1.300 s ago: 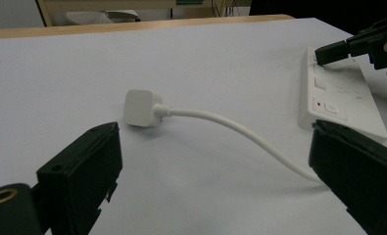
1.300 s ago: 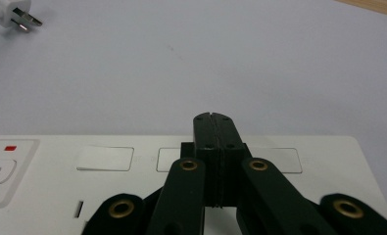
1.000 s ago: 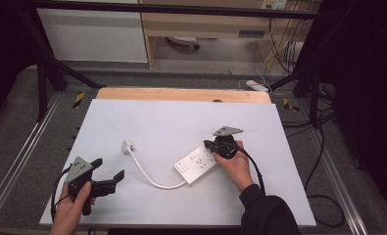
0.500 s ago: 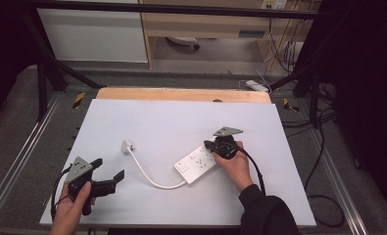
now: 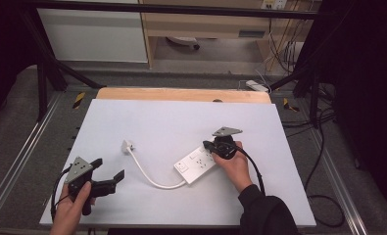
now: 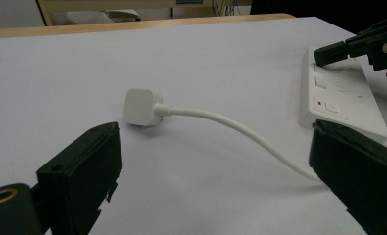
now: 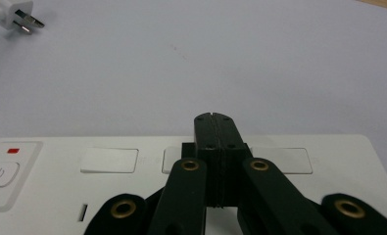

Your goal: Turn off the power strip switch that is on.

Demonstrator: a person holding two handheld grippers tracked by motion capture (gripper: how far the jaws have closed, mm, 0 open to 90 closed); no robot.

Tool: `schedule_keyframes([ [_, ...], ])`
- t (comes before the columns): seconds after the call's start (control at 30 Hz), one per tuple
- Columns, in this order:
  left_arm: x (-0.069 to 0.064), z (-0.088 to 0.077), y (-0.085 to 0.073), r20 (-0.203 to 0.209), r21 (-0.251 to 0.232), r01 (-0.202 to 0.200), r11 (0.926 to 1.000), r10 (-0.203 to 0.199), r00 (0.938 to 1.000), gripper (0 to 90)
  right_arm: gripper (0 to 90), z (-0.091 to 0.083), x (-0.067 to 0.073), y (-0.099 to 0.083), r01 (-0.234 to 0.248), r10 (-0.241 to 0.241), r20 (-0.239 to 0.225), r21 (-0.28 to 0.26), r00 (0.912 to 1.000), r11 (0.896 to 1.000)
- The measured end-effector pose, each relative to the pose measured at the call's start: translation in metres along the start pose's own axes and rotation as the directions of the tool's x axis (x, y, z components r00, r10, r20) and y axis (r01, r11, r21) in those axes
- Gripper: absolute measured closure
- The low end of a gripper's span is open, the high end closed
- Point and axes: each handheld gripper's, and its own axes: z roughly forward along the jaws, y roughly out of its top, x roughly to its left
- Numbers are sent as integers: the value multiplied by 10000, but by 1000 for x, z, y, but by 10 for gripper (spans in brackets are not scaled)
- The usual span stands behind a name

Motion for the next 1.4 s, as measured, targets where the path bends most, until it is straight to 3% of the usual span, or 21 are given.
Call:
schedule_keyframes([
  [0.77,1,0,0,-5,16,38,10000,-38,10000,55,877,-3,1,5,-123,114,-202,-496,9997,9987],
  [1.4,0,0,0,-20,24,-20,10000,20,10000,55,647,-5,2,9,-546,519,-298,-982,9982,9937],
])
